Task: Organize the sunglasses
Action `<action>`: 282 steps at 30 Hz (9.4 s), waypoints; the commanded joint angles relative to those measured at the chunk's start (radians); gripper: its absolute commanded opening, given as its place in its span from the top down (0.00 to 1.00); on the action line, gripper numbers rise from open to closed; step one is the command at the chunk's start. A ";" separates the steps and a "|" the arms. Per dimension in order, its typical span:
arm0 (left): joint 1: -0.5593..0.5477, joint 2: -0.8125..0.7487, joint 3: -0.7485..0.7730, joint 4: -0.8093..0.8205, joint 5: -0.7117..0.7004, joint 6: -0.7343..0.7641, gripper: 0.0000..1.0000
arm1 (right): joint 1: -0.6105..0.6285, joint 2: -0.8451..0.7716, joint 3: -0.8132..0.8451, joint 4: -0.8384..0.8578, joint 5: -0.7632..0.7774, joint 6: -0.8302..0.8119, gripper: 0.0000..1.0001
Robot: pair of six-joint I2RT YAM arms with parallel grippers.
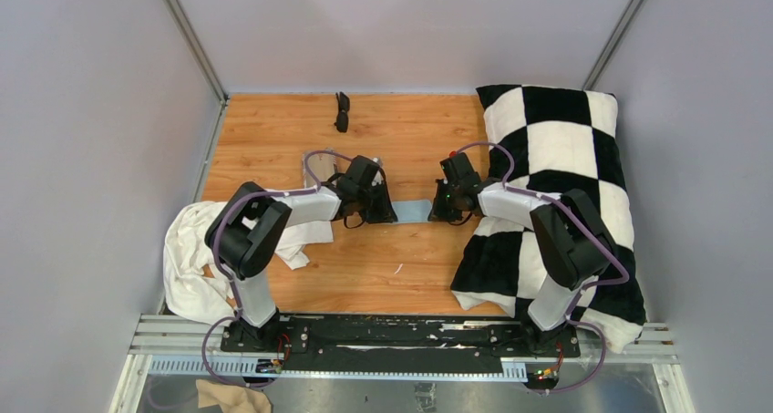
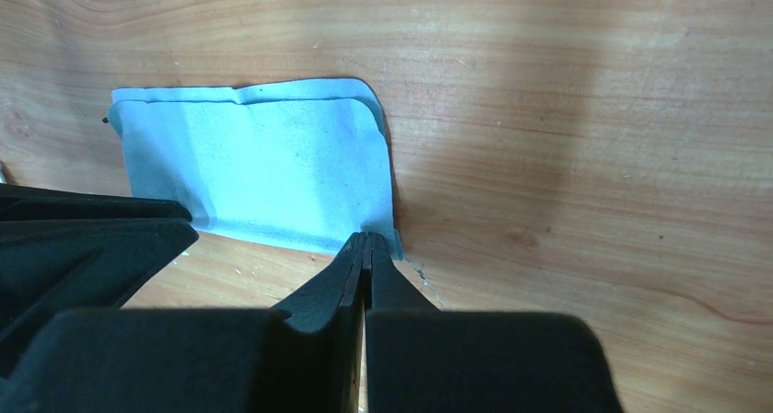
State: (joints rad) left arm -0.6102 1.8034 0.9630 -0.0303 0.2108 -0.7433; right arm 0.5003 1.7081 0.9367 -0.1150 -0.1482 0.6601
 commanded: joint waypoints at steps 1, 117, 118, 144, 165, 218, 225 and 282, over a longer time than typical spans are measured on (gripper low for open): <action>0.002 -0.028 -0.015 -0.045 -0.028 0.008 0.73 | -0.023 -0.020 -0.021 -0.067 0.056 -0.028 1.00; 0.089 -0.015 0.486 -0.578 -0.060 0.611 0.57 | -0.076 -0.317 -0.047 -0.199 0.047 -0.118 0.74; 0.089 -0.021 0.486 -0.577 -0.061 0.605 0.57 | -0.075 -0.317 -0.047 -0.198 0.047 -0.118 0.74; 0.234 -0.079 0.266 -0.427 -0.055 0.325 0.58 | -0.077 -0.298 -0.049 -0.186 0.034 -0.128 0.74; 0.254 0.034 0.206 -0.376 -0.130 0.290 0.81 | -0.080 -0.309 -0.057 -0.186 0.035 -0.132 0.74; 0.127 -0.066 0.104 -0.002 -0.182 -0.249 0.65 | -0.091 -0.332 -0.078 -0.186 0.017 -0.125 0.74; 0.128 -0.140 0.123 -0.042 -0.209 -0.118 0.62 | -0.089 -0.295 -0.071 -0.162 -0.018 -0.118 0.73; 0.283 0.159 0.256 0.094 -0.043 -0.194 0.88 | -0.086 -0.335 -0.108 -0.177 -0.047 -0.103 0.74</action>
State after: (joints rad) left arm -0.3241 2.0544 1.3983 -0.2264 0.1844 -0.7273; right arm 0.4244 1.3502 0.8207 -0.2871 -0.1776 0.5514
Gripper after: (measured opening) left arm 0.151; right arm 0.263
